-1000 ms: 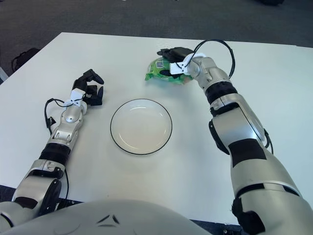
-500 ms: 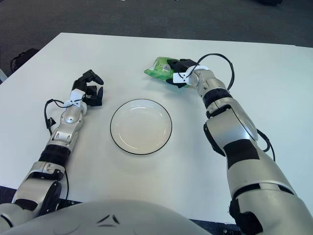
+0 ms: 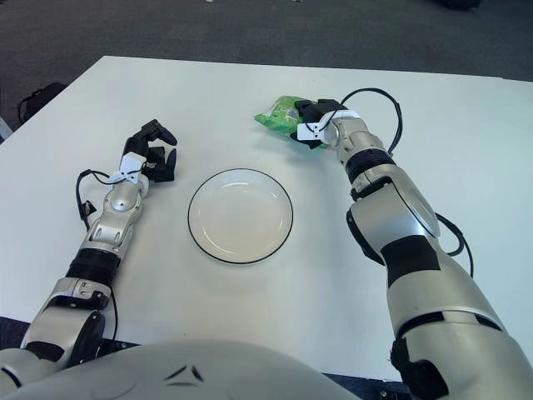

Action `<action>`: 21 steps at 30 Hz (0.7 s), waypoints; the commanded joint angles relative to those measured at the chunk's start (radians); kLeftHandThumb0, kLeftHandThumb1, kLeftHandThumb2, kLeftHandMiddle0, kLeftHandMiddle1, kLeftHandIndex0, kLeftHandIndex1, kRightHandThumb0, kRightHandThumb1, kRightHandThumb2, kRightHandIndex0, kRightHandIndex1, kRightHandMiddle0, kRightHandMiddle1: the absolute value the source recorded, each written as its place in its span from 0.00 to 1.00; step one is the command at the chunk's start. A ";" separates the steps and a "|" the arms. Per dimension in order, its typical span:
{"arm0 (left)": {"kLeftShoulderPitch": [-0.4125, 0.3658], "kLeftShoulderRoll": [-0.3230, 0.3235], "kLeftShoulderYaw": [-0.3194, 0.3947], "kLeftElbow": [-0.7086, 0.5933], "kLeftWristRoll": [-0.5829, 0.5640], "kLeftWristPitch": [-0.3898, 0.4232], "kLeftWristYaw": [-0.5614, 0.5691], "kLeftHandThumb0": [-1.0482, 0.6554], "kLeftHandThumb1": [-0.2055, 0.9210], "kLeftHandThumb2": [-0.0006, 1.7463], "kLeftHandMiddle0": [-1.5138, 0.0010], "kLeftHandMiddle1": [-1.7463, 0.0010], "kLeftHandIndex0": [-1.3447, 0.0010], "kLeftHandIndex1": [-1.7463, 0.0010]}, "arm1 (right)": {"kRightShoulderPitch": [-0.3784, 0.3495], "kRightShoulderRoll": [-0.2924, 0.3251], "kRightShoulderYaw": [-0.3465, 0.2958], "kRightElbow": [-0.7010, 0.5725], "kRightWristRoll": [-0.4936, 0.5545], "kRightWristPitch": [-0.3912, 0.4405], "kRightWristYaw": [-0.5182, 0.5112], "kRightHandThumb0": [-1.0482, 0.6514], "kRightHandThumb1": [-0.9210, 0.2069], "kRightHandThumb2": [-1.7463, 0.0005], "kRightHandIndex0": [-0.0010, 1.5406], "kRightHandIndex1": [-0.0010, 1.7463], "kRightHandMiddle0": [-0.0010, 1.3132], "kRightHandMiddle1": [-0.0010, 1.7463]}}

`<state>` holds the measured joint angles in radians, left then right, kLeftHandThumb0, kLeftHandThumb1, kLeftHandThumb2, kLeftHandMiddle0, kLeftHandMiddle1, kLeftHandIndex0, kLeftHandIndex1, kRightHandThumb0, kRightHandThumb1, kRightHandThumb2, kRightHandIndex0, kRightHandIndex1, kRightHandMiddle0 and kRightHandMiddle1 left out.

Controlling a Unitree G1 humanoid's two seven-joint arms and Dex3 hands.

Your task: Put the snack into the plate.

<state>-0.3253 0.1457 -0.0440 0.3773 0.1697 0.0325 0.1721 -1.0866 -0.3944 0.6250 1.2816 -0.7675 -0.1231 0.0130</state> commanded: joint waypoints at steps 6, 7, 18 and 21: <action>0.075 -0.032 -0.017 0.032 0.010 0.009 0.004 0.33 0.45 0.76 0.12 0.00 0.54 0.00 | 0.101 0.033 0.053 0.057 -0.067 0.112 -0.229 0.33 0.20 0.53 0.00 0.74 0.19 0.90; 0.076 -0.032 -0.018 0.031 0.010 0.007 0.002 0.33 0.45 0.76 0.12 0.00 0.54 0.00 | 0.106 0.036 0.050 0.055 -0.065 0.118 -0.262 0.35 0.23 0.51 0.00 0.82 0.22 0.94; 0.073 -0.027 -0.022 0.037 0.003 -0.004 -0.017 0.33 0.46 0.76 0.12 0.00 0.54 0.00 | 0.153 0.016 0.038 0.040 -0.055 0.053 -0.534 0.60 0.67 0.21 0.46 0.81 0.51 1.00; 0.073 -0.028 -0.020 0.038 -0.001 -0.006 -0.022 0.33 0.46 0.76 0.12 0.00 0.54 0.00 | 0.163 0.001 0.032 0.023 -0.049 0.002 -0.585 0.61 0.73 0.18 0.53 0.77 0.54 1.00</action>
<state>-0.3235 0.1459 -0.0479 0.3742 0.1693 0.0218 0.1678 -0.9835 -0.3805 0.6550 1.2970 -0.8129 -0.0790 -0.5620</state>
